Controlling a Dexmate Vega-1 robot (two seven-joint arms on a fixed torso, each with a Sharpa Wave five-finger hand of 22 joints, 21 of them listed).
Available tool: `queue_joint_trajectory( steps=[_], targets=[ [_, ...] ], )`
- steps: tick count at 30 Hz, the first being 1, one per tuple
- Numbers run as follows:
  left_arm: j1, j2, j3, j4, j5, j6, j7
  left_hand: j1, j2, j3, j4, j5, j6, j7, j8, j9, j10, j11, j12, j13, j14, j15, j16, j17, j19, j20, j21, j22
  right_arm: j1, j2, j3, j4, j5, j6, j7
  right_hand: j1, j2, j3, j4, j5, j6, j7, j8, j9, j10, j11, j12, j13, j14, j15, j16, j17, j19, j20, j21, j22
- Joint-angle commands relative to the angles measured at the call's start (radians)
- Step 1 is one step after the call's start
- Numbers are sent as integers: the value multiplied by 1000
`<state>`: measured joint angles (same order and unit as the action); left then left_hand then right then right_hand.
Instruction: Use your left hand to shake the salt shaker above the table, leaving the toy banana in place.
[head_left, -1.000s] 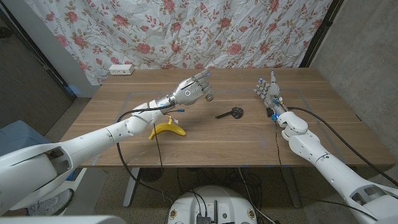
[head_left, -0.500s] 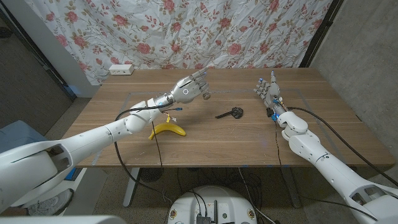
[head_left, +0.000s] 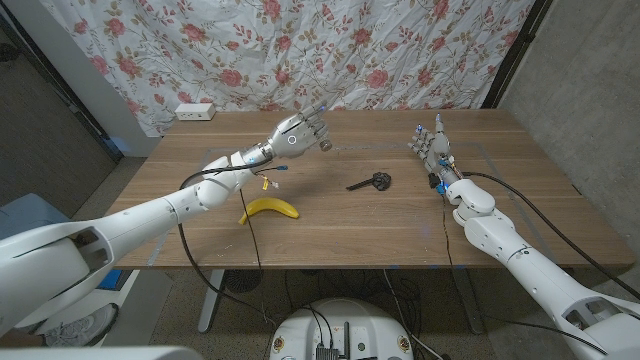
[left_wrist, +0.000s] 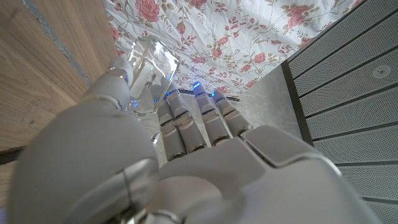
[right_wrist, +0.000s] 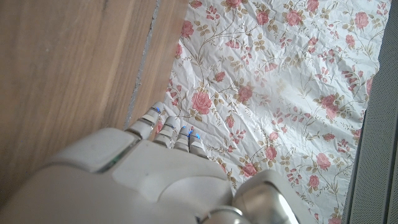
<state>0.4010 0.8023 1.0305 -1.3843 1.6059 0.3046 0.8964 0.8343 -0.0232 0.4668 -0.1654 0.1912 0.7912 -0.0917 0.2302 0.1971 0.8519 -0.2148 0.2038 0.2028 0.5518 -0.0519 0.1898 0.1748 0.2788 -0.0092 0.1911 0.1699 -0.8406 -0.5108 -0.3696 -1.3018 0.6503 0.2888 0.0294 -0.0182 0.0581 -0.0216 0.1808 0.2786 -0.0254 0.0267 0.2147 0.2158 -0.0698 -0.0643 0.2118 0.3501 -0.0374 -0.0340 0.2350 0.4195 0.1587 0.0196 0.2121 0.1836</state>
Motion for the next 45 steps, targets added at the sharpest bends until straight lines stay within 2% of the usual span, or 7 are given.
queue_joint_trajectory(
  steps=[1,45],
  targets=[
    [-7,8,4,3,0,-5,20,3,10,-3,-2,6,3,-2,8,5,8,-9,3,1,-2,-146,-3,1,2,-2,-3,2,0,0,0,0,0,0,0,-1,102,-1,6,6,-2,9,3,4,-6,-1,4,3,-7,-35,4,5,8,2,6,5],
    [25,35,58,-17,52,-97,7,11,21,-11,-5,7,-8,-10,0,8,-2,-10,0,1,-11,-146,-4,1,-7,-5,-4,2,-1,0,0,-1,0,0,0,0,102,-1,6,6,-2,9,3,4,-6,-1,3,3,-6,-33,4,5,9,1,6,5]
  ],
)
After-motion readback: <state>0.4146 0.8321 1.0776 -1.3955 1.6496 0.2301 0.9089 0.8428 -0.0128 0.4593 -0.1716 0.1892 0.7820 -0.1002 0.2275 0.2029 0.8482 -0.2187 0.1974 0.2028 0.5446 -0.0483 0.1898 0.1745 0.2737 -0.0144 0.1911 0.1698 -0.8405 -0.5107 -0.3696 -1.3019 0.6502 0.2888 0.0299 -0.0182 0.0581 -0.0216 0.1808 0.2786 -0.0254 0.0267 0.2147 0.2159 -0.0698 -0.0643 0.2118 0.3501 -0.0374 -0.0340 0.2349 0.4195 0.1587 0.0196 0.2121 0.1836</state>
